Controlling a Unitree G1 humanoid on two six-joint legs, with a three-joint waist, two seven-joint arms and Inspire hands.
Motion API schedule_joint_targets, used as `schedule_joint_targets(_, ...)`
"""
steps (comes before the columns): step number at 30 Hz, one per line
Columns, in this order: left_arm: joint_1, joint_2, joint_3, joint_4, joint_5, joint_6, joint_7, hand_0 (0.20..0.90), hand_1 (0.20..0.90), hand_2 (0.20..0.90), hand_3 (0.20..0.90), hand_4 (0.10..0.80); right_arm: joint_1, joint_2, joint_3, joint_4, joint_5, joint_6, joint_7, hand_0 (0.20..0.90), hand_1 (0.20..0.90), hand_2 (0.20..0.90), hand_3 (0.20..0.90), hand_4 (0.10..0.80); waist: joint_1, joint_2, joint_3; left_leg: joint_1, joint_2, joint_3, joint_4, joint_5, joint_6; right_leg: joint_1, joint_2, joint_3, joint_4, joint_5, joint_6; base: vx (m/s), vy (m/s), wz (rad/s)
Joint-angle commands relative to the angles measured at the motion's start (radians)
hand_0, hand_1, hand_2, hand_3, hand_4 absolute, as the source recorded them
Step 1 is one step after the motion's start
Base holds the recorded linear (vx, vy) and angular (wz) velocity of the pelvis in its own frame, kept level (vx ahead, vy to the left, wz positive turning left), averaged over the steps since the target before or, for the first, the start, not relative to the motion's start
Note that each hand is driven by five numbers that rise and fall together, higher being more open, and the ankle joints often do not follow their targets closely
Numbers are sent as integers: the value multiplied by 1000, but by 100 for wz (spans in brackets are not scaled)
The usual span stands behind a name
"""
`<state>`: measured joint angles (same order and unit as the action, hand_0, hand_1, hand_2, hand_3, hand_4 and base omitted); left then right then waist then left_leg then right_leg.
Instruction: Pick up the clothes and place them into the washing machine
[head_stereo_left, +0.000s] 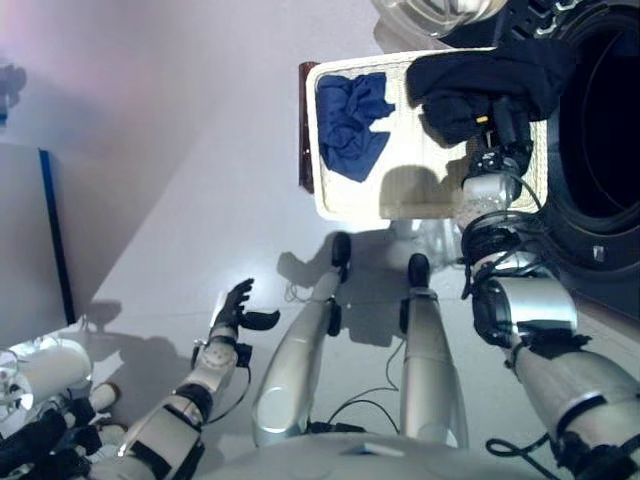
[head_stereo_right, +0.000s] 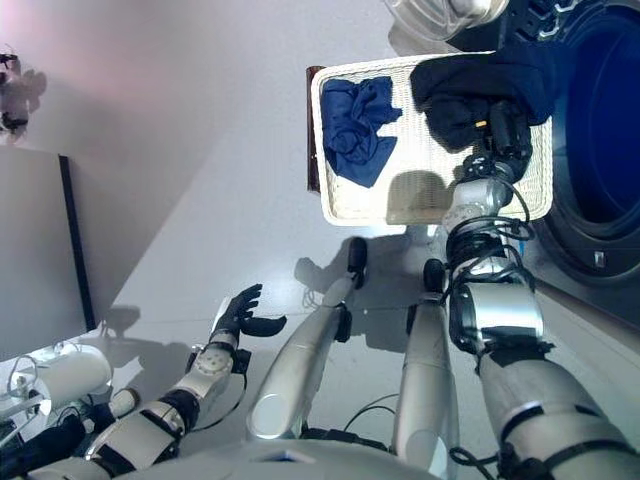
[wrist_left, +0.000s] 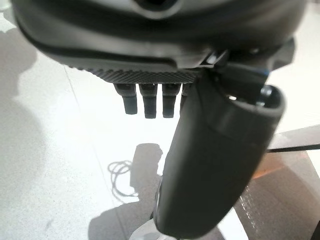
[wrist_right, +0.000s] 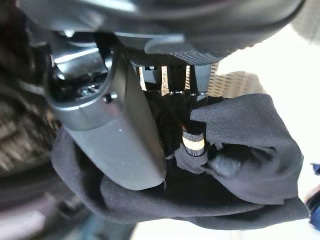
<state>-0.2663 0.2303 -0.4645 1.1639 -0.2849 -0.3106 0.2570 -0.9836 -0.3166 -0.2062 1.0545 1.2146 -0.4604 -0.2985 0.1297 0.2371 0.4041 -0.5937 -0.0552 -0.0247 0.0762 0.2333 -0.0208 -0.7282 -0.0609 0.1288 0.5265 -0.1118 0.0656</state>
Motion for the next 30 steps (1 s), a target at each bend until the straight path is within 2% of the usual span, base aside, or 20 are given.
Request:
schedule_joint_targets(1, 63, -4, 5, 105, -28, -22, 12, 900, 900, 900, 900, 800, 32, -30, -35, -158, 52, -134, 67, 300, 300, 300, 300, 400, -2, 27, -102, -26, -70, 46, 57, -107, -2, 85, -22, -15, -232, 130, -12, 6, 31, 0)
schedule_joint_targets(8, 70, -16, -8, 100, -24, -31, 7, 900, 900, 900, 900, 800, 19, -37, -104, -190, 132, -186, 86, 300, 300, 300, 300, 400, 2, 50, -110, -40, -70, 54, 68, -108, -5, 66, -20, -9, -213, 125, -14, -8, 7, 0)
schedule_joint_targets(13, 66, -8, -17, 87, -33, -50, -4, 900, 900, 900, 900, 800, -25, -76, -117, -223, 149, -224, 80, 300, 300, 300, 300, 400, -6, 63, -101, -85, -68, 65, 145, -130, -9, 27, -22, 4, -134, 91, -22, -44, -1, 1)
schedule_joint_targets(17, 41, 14, -16, 80, -35, -59, 8, 900, 900, 900, 900, 800, -105, -145, -90, -242, 136, -248, 64, 300, 300, 300, 300, 400, -10, 64, -86, -159, -68, 82, 237, -151, -18, -49, -16, 3, -34, 66, -36, -77, -25, 8)
schedule_joint_targets(22, 26, 35, -20, 67, -32, -71, 19, 900, 900, 900, 900, 800, -161, -199, -67, -286, 117, -287, 40, 300, 300, 300, 300, 400, -7, 50, -114, -236, -54, 86, 307, -183, -18, -134, -4, 18, 32, 49, -47, -35, -46, 8)
schedule_joint_targets(26, 33, 39, -35, 36, -55, -98, 8, 900, 900, 900, 900, 800, -233, -280, -47, -298, 117, -309, 23, 300, 300, 300, 300, 400, 7, 72, -138, -246, -57, 102, 294, -185, -22, -163, -10, 38, 51, 37, -44, 10, 17, -3)
schedule_joint_targets(30, 54, 48, -41, 30, -50, -109, 15, 900, 900, 900, 900, 800, -313, -384, 1, -265, 108, -317, -3, 300, 300, 300, 300, 400, 24, 110, -165, -234, -75, 112, 276, -179, -26, -165, -24, 62, 70, 25, -40, 58, 81, -7)
